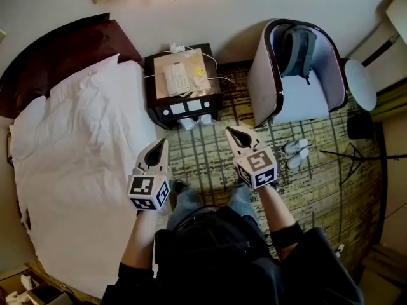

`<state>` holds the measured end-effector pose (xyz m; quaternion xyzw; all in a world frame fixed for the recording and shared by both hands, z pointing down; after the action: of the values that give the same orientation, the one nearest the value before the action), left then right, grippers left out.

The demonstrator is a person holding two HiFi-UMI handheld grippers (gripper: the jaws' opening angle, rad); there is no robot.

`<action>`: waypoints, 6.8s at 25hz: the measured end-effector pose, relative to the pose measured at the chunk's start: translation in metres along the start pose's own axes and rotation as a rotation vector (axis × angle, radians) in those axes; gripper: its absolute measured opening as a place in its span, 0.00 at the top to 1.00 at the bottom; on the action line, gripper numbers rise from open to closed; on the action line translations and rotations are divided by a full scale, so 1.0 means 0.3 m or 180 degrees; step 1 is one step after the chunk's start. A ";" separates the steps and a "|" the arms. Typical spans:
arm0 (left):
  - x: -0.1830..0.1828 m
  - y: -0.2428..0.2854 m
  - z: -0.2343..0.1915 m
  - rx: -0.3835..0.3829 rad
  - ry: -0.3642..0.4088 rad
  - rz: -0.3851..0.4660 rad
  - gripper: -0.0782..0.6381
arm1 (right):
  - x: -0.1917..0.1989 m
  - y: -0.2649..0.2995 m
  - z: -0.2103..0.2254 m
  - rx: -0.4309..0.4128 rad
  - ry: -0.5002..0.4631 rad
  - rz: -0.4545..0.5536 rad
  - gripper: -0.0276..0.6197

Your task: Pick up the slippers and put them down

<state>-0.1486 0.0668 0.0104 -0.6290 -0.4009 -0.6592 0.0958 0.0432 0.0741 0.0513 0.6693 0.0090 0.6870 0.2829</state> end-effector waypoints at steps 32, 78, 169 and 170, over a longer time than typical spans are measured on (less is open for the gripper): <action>0.980 0.687 -0.217 0.0232 0.0189 -0.0749 0.89 | 1.122 0.788 0.175 0.0105 0.1014 -0.0699 0.57; 2.216 1.729 -0.506 0.0755 0.1278 -0.0854 0.89 | 2.470 1.924 0.563 0.0237 0.4194 0.0210 0.68; 0.887 0.559 0.017 0.0564 0.0813 -0.0964 0.89 | 1.049 0.310 0.387 0.0711 0.1055 -0.0955 0.96; 0.847 0.527 0.016 0.0530 0.0761 -0.0944 0.89 | 0.989 0.288 0.372 0.0646 0.0970 -0.0938 0.96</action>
<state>-0.0936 0.0615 0.3047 -0.4703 -0.5280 -0.7006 0.0962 0.1304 0.0795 0.3681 0.5744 0.2183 0.7269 0.3067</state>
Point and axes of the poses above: the fingertips, and each gripper's own axes: y forward along the fingers, z to its right, x out of its underside, the point moved 1 cm from there along -y, backward along the fingers, and after that the axes turned 5 degrees about x, right-handed, at the moved point
